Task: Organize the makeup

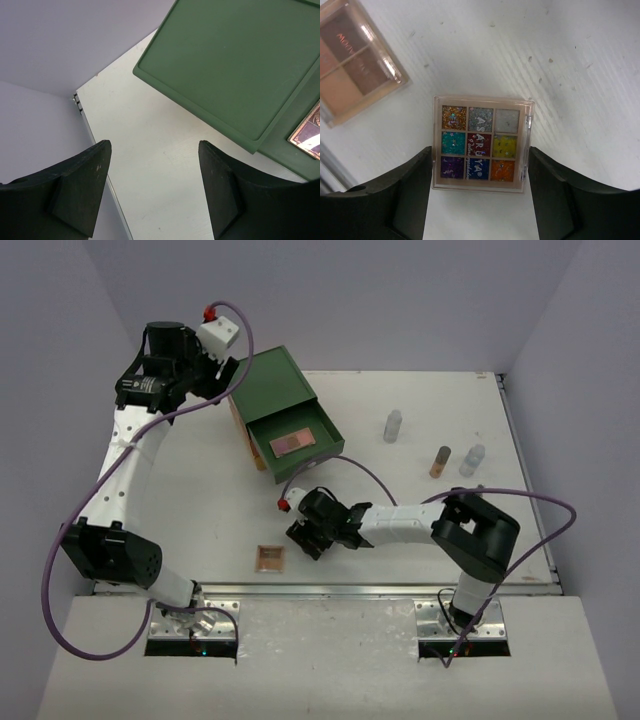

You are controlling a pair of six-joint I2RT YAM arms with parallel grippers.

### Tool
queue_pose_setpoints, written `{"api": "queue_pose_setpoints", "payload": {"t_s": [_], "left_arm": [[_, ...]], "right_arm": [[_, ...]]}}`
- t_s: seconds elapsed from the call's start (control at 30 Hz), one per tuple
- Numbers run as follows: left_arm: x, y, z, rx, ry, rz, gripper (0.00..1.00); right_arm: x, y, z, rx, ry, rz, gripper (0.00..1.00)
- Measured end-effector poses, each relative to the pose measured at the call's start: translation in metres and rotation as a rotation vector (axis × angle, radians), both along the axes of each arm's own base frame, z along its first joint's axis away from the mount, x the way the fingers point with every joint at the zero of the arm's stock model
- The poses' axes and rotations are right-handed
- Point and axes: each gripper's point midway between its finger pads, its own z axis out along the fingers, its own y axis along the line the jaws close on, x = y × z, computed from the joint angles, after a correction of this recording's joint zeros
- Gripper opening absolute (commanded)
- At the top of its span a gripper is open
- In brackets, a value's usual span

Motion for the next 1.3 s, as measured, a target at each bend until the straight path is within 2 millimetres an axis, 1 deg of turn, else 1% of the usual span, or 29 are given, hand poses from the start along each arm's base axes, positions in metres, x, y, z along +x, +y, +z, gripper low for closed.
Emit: {"api": "queue_pose_setpoints", "payload": {"t_s": [0.07, 0.1, 0.37, 0.5, 0.57, 0.67, 0.73, 0.8, 0.83, 0.9, 0.97, 1.03, 1.1, 1.13, 1.2, 1.3], "left_arm": [[0.000, 0.000, 0.000, -0.001, 0.000, 0.000, 0.69], [0.000, 0.000, 0.000, -0.002, -0.001, 0.000, 0.68], [0.002, -0.001, 0.002, -0.010, -0.009, 0.001, 0.69], [0.002, 0.001, 0.002, -0.005, -0.010, 0.009, 0.69], [0.002, 0.002, 0.002, -0.003, -0.010, 0.014, 0.69], [0.002, 0.002, 0.000, -0.001, -0.012, 0.017, 0.70], [0.000, 0.002, -0.005, -0.002, -0.003, 0.018, 0.70], [-0.003, 0.002, -0.011, -0.002, 0.010, 0.019, 0.70], [-0.004, 0.002, -0.012, -0.003, 0.014, 0.020, 0.70], [-0.004, 0.002, -0.013, -0.004, 0.016, 0.021, 0.71], [-0.004, 0.002, -0.012, -0.005, 0.014, 0.021, 0.71], [-0.006, 0.002, -0.011, -0.005, 0.011, 0.021, 0.72], [-0.009, 0.003, -0.012, -0.006, 0.013, 0.020, 0.72], [-0.010, 0.002, -0.011, -0.007, 0.012, 0.018, 0.72], [-0.015, 0.002, -0.013, -0.008, 0.018, 0.015, 0.73], [-0.020, 0.001, -0.017, -0.011, 0.026, 0.008, 0.73]], "right_arm": [[-0.005, -0.006, 0.008, -0.012, -0.001, 0.029, 0.34], [-0.008, -0.008, 0.015, -0.008, -0.003, 0.049, 0.34], [-0.022, -0.002, 0.088, 0.096, -0.070, 0.211, 0.32], [-0.027, 0.007, 0.127, 0.149, -0.091, 0.283, 0.33], [-0.025, 0.018, 0.155, 0.197, -0.111, 0.298, 0.34], [-0.011, 0.040, 0.212, 0.297, -0.182, 0.289, 0.34], [0.007, 0.055, 0.258, 0.377, -0.235, 0.254, 0.33], [0.035, 0.064, 0.301, 0.463, -0.289, 0.186, 0.32], [0.052, 0.064, 0.317, 0.496, -0.308, 0.139, 0.32], [0.087, 0.057, 0.335, 0.535, -0.334, 0.041, 0.32], [0.122, 0.044, 0.338, 0.547, -0.332, -0.067, 0.32], [0.152, 0.031, 0.327, 0.520, -0.332, -0.152, 0.33], [0.172, 0.024, 0.308, 0.477, -0.328, -0.207, 0.33], [0.178, 0.022, 0.295, 0.447, -0.319, -0.226, 0.34], [0.183, 0.022, 0.272, 0.393, -0.293, -0.241, 0.35], [0.183, 0.024, 0.248, 0.344, -0.260, -0.245, 0.37]]}}
